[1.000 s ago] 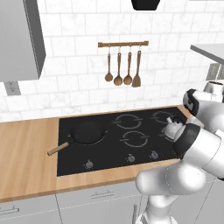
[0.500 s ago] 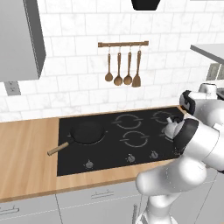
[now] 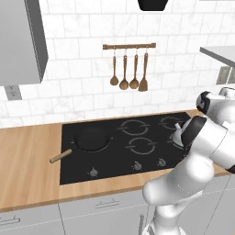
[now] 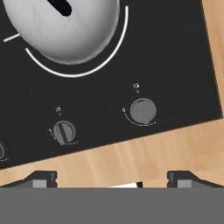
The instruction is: Pick the kettle from the counter and place it on a stove burner. Then turn the burner on.
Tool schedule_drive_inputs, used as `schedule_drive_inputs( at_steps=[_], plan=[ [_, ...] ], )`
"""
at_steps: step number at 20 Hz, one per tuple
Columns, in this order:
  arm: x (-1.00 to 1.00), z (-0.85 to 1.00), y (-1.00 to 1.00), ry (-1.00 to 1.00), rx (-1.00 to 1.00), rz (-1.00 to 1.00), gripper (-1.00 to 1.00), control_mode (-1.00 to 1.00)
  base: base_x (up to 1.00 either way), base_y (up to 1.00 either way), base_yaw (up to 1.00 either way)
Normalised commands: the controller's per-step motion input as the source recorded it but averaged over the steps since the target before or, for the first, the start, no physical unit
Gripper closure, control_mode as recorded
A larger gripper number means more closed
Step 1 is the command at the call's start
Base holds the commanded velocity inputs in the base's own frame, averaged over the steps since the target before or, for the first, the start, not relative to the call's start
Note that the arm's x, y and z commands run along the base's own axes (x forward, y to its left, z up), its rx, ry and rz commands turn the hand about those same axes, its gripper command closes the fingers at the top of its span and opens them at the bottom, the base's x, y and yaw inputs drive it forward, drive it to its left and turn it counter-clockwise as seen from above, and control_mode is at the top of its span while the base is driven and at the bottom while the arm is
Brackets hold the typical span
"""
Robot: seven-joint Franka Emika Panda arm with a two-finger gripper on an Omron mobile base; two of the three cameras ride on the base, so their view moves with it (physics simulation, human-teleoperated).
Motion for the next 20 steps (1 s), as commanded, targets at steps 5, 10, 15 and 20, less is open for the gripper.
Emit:
schedule_drive_inputs(
  at_steps=[5, 10, 15, 20],
  plan=[
    [0.12, -0.1, -0.08, 0.02, 0.02, -0.16, -1.0, -1.0, 0.0, 0.0, 0.0],
    [0.23, -0.35, -0.01, 0.06, 0.0, -0.02, -1.0, -1.0, 0.0, 0.0, 0.0],
    [0.18, -0.25, -0.01, 0.11, 0.0, 0.0, -1.0, -1.0, 0.0, 0.0, 0.0],
    [0.0, -0.19, -0.03, 0.17, 0.0, 0.07, -1.0, -1.0, 0.0, 0.0, 0.0]
  ],
)
